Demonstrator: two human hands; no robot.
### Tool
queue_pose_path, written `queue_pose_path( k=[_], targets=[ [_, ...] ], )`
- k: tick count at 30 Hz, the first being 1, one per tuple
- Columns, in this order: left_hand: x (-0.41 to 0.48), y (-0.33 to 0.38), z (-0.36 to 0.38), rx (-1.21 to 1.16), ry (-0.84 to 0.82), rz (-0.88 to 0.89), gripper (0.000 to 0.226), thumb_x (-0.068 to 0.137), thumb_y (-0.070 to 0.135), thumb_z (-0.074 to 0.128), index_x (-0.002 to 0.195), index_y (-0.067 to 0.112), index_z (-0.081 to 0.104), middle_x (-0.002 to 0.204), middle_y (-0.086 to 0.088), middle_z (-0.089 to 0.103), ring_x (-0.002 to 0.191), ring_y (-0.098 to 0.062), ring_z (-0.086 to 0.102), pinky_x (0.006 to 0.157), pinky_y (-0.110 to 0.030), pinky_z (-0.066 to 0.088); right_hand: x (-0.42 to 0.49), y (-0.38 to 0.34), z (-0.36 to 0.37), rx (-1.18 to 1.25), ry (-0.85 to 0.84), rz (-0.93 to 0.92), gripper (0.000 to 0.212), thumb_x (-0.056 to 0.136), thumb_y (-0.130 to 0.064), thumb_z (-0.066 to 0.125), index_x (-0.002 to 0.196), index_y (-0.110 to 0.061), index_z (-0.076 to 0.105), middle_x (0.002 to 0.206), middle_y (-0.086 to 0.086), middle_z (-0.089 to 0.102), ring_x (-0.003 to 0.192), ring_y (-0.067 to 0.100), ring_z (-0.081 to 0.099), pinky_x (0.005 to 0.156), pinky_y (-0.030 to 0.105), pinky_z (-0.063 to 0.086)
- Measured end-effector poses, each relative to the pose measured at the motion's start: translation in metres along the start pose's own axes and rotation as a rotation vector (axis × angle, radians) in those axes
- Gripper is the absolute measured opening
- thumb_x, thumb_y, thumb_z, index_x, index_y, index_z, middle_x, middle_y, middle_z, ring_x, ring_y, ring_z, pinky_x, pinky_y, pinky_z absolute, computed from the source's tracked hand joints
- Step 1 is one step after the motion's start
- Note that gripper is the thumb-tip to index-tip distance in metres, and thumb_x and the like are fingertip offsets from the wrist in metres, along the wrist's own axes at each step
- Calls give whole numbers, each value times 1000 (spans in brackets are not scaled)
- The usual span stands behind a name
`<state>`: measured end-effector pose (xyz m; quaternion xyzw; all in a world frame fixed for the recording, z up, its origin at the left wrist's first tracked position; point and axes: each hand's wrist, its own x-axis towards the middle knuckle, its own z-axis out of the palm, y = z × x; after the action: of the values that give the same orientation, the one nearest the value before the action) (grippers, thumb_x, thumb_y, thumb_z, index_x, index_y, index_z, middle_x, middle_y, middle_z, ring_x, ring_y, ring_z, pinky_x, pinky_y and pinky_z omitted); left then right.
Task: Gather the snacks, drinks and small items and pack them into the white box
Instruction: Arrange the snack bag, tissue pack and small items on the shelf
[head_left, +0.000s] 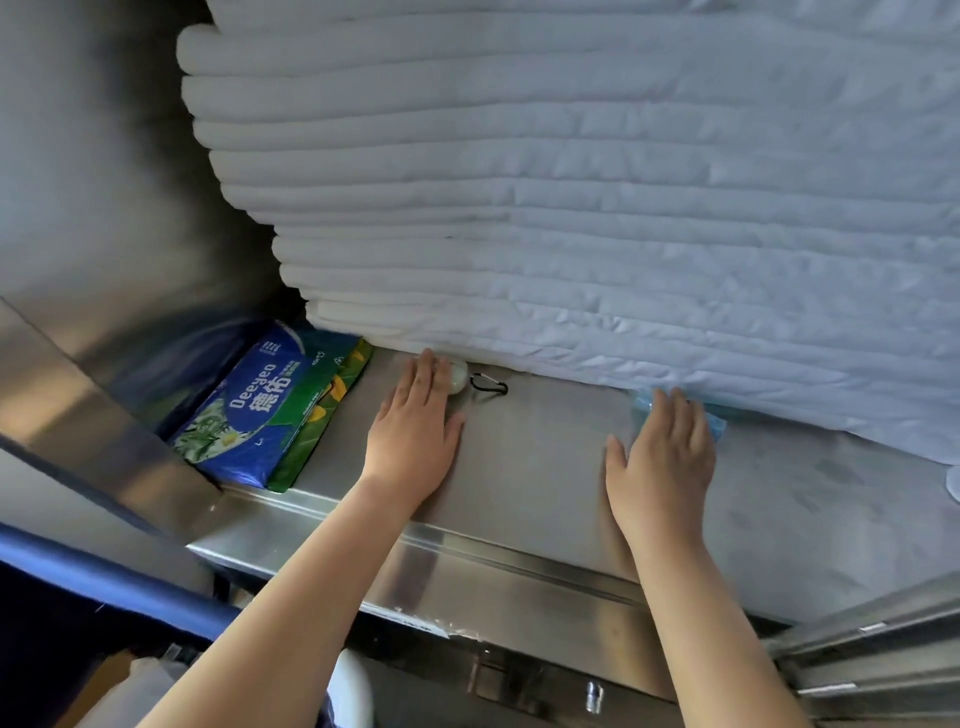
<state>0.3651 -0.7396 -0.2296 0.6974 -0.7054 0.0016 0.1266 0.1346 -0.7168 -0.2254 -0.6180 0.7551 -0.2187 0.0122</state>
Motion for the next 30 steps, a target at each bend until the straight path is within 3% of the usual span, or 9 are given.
queue_pose_path(
  k=[5,8,12,16,21,27,30],
  targets=[
    [-3,-4,0,-78,22,15,63,97,36,38,150,18,10,159,1,3,145,-15,-1,114,-34,17,9,6,-2,-63,32,44,60,90,-9,52,145,-7,27,148,9,34,133,29,27,101,38,23],
    [-5,-5,2,-91,26,17,63,97,35,38,151,19,8,159,2,1,145,-14,-3,114,-33,13,22,7,-4,-91,26,62,54,87,-4,56,138,-11,40,133,9,49,120,32,37,91,38,30],
    [-4,-7,2,-116,28,16,63,96,32,39,151,20,9,159,3,1,145,-13,-4,114,-32,13,31,3,-6,4,16,36,44,84,-5,62,126,-16,56,120,9,60,111,34,45,88,39,33],
    [-5,-7,1,-134,35,5,65,96,32,40,151,22,7,159,4,-1,145,-13,-5,115,-33,10,28,-10,-6,268,-3,-113,38,77,-8,71,115,-15,66,111,8,67,103,32,55,86,36,41],
    [-4,-8,1,-157,36,0,67,95,32,40,151,23,4,159,4,-2,144,-12,-6,114,-32,6,30,-38,1,823,-141,-70,36,83,-16,68,116,-30,63,106,-23,63,88,-9,57,71,2,39],
    [-4,-8,4,-191,42,13,67,95,30,41,151,23,6,159,4,-1,144,-12,-5,114,-31,8,30,-34,14,949,-133,-31,37,84,-19,69,119,-28,62,104,-34,57,97,-18,53,78,-2,37],
    [-4,-9,6,-205,47,8,67,94,30,42,151,23,7,159,4,0,145,-13,-4,114,-31,9,30,-32,16,990,-142,-22,38,84,-18,69,119,-32,60,103,-35,58,97,-14,57,79,2,41]
  ],
)
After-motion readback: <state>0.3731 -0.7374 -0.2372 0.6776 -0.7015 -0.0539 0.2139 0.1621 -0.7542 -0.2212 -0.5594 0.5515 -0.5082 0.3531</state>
